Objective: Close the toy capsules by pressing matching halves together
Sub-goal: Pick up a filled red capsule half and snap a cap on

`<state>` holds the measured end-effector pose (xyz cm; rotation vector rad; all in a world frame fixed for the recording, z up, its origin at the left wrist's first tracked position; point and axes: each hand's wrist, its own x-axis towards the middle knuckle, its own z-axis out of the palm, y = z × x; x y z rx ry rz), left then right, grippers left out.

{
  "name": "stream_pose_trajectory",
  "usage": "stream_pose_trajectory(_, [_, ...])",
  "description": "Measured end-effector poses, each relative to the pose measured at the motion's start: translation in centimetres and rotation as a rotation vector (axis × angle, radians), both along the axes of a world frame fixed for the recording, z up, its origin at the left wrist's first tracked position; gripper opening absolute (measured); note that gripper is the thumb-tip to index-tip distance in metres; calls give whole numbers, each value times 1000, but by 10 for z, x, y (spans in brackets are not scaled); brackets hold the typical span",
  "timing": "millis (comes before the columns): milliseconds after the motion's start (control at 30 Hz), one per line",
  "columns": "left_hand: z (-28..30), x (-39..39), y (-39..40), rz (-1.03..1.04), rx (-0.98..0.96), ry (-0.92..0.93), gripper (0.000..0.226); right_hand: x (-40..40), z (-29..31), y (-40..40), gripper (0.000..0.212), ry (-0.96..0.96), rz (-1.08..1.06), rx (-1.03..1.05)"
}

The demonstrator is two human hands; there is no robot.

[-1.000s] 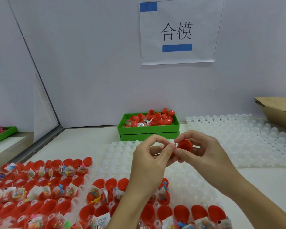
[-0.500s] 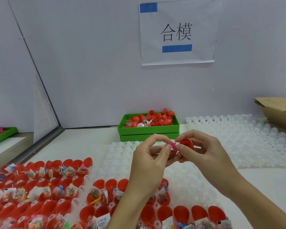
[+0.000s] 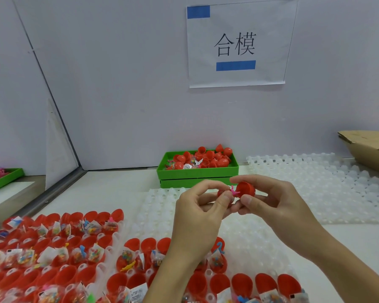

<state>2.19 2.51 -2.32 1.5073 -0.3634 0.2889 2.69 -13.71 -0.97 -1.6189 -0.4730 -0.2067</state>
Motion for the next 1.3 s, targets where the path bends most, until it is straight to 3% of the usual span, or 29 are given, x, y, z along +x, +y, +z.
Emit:
stream_pose_trajectory(133, [2, 0, 4, -19, 77, -17, 19, 0, 4, -2, 31, -5, -18, 5])
stream_pose_trajectory(467, [-1, 2, 1, 69, 141, -32, 22, 2, 1, -3, 44, -55, -47, -62])
stream_pose_trajectory(767, [-6, 1, -3, 202, 153, -125, 18, 0, 1, -3, 32, -151, -28, -99])
stream_pose_trajectory(1300, [-7, 1, -4, 175, 219, -181, 24, 5, -6, 0, 26, -160, -122, -62])
